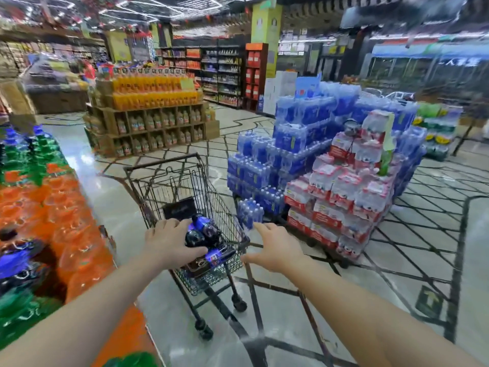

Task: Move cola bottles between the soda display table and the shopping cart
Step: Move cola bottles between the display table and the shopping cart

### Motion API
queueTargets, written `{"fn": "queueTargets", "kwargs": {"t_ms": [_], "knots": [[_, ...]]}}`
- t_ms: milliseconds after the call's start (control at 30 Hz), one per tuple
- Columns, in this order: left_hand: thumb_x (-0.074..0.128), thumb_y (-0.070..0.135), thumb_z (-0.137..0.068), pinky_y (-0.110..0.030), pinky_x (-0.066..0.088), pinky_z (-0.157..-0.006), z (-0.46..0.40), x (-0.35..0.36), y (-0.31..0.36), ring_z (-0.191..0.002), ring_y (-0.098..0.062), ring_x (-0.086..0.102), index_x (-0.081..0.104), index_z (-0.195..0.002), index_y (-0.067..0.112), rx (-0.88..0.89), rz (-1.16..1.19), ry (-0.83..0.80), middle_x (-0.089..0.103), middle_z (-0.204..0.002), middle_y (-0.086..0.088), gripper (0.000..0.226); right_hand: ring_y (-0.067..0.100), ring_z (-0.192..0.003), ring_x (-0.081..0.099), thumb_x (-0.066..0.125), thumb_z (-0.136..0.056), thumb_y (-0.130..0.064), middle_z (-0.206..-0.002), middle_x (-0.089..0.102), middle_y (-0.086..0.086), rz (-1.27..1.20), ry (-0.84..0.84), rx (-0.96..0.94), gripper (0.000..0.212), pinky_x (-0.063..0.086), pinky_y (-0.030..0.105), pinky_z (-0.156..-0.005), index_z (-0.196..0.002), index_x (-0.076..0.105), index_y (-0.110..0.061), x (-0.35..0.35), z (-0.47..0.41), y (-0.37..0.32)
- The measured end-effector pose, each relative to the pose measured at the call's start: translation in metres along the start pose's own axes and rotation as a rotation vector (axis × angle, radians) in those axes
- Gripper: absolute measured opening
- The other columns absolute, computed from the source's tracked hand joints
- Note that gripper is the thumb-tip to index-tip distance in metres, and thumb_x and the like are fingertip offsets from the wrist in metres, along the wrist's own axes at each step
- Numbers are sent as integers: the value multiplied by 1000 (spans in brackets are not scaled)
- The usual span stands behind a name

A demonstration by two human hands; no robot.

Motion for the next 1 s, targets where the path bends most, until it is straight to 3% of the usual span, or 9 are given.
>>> {"fn": "queueTargets", "kwargs": {"t_ms": [433,833,1000], "knots": [[54,83,-86,-49,28,-121,-151,43,17,-152,-29,30,24,-164,35,-168,26,-97,39,-162,-3,96,27,-134,50,71,-75,-75,-153,46,4,-76,-131,-141,105,50,45,-104,-160,26,-32,37,-199,47],[55,80,-87,-52,27,-123,-262,68,41,-153,-29,29,24,-166,30,-410,109,-146,37,-163,-5,98,29,-137,47,65,-71,-83,-155,42,4,-41,-294,-304,111,48,49,-107,-161,21,-34,51,-368,81],[56,80,-86,-52,25,-124,-311,78,20,-154,-29,27,26,-165,31,-466,131,-165,37,-163,-7,97,28,-143,41,69,-78,-74,-161,36,4,-64,-351,-333,106,44,47,-112,-162,22,-31,66,-425,75]]}}
Point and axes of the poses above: each hand's wrist, its own z-axis away from the middle knuckle, its own x-axis out of the palm, y = z × x, the point moved 5 cm from there along -z, towards the middle knuckle
